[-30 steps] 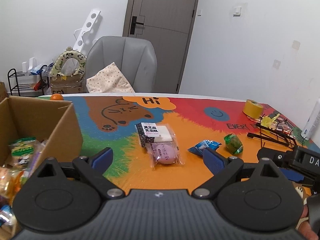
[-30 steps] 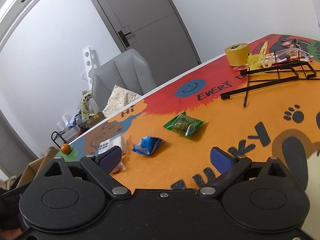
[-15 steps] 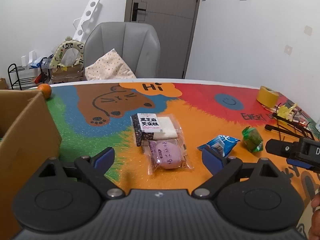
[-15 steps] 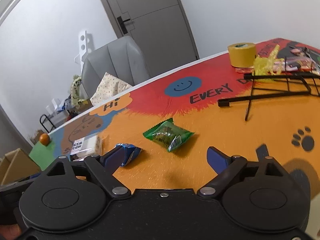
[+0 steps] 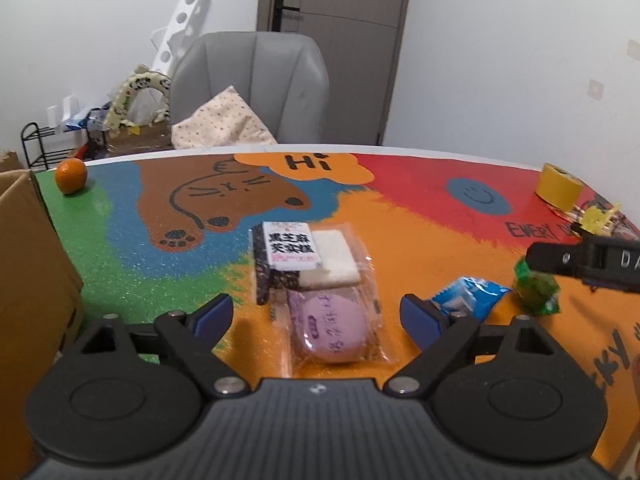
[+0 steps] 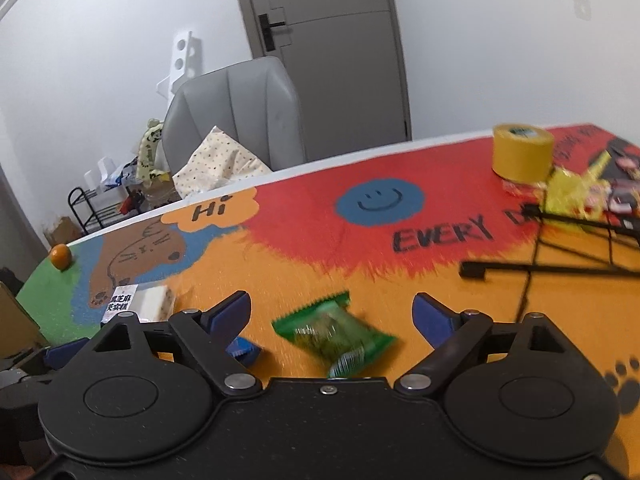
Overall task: Organize snacks
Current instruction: 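Grasp the green candy pack with the right gripper while the left grasps the pink pastry pack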
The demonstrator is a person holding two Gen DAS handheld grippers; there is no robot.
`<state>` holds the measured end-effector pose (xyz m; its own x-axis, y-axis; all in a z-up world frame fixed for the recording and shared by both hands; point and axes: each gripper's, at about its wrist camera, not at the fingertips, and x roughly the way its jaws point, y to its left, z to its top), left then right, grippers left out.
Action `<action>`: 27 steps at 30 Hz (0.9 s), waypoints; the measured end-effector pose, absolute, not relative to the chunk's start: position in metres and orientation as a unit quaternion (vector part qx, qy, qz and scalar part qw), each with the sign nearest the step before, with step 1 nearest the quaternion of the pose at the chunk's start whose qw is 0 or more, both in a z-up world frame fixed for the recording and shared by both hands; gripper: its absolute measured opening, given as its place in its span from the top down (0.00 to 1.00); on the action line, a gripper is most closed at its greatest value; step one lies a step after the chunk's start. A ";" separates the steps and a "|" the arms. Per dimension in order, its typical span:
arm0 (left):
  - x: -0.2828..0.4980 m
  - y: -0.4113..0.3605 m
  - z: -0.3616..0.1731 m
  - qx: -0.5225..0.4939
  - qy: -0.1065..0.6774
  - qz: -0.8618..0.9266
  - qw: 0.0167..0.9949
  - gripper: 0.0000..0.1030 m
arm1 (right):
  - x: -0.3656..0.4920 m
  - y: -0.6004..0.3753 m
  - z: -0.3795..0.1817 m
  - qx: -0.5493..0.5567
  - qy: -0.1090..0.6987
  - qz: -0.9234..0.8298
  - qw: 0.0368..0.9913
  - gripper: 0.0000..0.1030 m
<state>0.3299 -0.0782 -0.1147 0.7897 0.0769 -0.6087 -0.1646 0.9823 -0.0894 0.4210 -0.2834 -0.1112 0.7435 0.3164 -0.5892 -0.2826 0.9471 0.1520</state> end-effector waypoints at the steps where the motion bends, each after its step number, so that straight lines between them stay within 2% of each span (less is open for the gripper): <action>1: 0.331 -0.077 -0.116 -0.070 0.320 0.065 0.942 0.14 | 0.423 -0.281 -0.111 0.023 0.319 0.164 0.933 0.13; 5: 0.333 -0.075 -0.121 -0.072 0.327 0.065 0.940 0.17 | 0.431 -0.278 -0.119 0.020 0.331 0.164 0.929 0.14; 6: 0.333 -0.075 -0.122 -0.071 0.325 0.065 0.941 0.17 | 0.432 -0.277 -0.122 0.019 0.338 0.164 0.927 0.17; 10: 0.331 -0.076 -0.123 -0.064 0.318 0.059 0.944 0.26 | 0.429 -0.276 -0.131 0.013 0.369 0.159 0.916 0.54; 12: 0.327 -0.077 -0.122 -0.063 0.316 0.054 0.945 0.44 | 0.422 -0.275 -0.132 0.002 0.364 0.159 0.918 0.63; 16: 0.321 -0.076 -0.122 -0.063 0.309 0.043 0.948 0.55 | 0.407 -0.277 -0.129 0.011 0.367 0.167 0.915 0.70; 18: 0.316 -0.076 -0.119 -0.064 0.309 0.043 0.948 0.61 | 0.399 -0.279 -0.127 0.019 0.366 0.168 0.915 0.70; 27: 0.286 -0.068 -0.112 -0.077 0.321 0.028 0.944 0.63 | 0.358 -0.284 -0.123 0.074 0.362 0.165 0.915 0.71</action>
<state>0.2855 -0.0683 -0.1118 0.7924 0.0034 -0.6100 -0.1027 0.9865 -0.1278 0.3575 -0.2839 -0.1234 0.6838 0.3545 -0.6377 -0.2479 0.9349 0.2538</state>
